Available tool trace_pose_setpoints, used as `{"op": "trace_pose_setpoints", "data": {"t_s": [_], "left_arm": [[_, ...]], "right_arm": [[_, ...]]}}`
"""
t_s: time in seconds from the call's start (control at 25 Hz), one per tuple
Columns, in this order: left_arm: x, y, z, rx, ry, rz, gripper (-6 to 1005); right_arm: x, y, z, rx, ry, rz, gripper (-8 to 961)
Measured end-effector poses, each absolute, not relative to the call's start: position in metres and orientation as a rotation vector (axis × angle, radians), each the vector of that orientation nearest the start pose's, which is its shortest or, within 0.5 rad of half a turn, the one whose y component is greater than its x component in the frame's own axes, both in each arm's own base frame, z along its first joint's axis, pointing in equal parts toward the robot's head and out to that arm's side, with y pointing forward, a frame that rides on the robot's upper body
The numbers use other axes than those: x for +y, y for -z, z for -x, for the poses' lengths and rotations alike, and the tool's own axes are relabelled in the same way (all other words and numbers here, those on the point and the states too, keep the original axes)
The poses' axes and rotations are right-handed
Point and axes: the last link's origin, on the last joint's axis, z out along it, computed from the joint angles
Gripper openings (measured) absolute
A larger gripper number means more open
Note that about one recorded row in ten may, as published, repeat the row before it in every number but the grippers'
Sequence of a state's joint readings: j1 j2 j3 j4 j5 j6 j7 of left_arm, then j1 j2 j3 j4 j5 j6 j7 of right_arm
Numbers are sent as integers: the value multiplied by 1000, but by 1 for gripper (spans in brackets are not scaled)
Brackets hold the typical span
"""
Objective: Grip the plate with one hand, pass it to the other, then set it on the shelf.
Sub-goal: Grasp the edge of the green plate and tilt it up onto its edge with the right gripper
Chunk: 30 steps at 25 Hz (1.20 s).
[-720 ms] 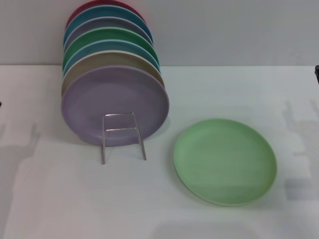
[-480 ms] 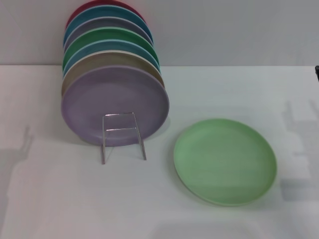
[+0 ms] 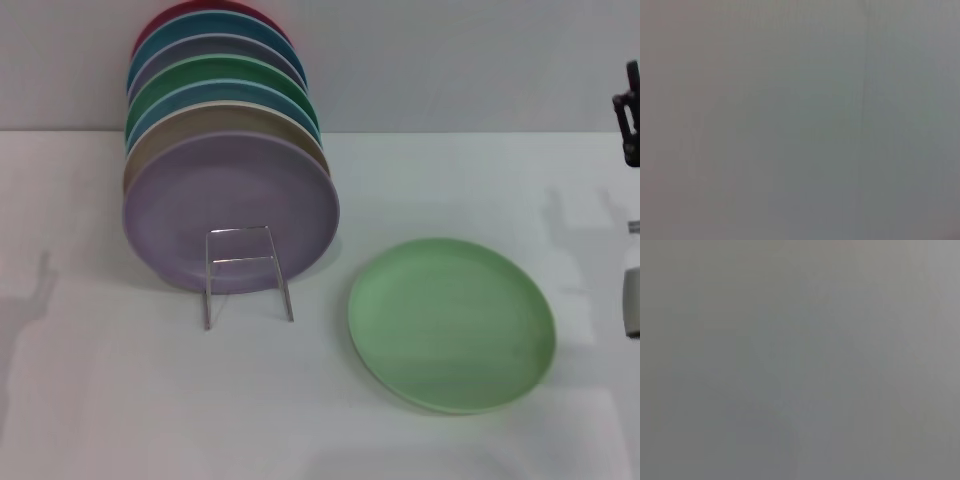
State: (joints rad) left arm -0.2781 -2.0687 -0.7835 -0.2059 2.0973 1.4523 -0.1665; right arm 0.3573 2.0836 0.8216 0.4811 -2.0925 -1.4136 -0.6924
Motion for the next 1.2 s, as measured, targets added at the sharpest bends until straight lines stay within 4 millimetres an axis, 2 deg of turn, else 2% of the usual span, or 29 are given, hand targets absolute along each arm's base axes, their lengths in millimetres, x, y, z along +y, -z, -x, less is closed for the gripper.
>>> {"op": "trace_pose_setpoints", "data": {"t_s": [0.24, 0.28, 0.44, 0.48, 0.64, 0.68, 0.84, 1.0, 1.04, 1.08, 1.2], "left_arm": [[277, -28, 350, -494, 834, 1298, 804], [277, -29, 350, -496, 833, 1292, 804], [279, -29, 350, -496, 835, 1290, 804], [280, -29, 349, -496, 837, 1291, 804], [281, -28, 348, -497, 838, 1292, 804], [281, -28, 348, -499, 838, 1293, 804], [282, -26, 348, -509, 836, 1296, 804], [283, -24, 347, -518, 836, 1302, 804], [283, -24, 347, -518, 836, 1302, 804], [284, -23, 347, -518, 838, 1306, 804], [284, -22, 345, -517, 841, 1311, 804]], "right_arm": [[345, 4, -250, 155, -503, 1363, 685], [354, 10, -248, 233, -493, 1417, 686], [366, 15, -243, 361, -477, 1501, 686], [373, 15, -242, 440, -464, 1555, 686], [384, 14, -242, 556, -429, 1668, 686], [390, 11, -243, 619, -399, 1732, 686], [396, 2, -243, 718, -389, 1808, 685], [397, -22, -247, 910, -409, 1907, 685], [397, -22, -247, 910, -409, 1907, 685], [397, -34, -247, 969, -394, 1930, 685], [397, -44, -248, 1014, -339, 1949, 685]]}}
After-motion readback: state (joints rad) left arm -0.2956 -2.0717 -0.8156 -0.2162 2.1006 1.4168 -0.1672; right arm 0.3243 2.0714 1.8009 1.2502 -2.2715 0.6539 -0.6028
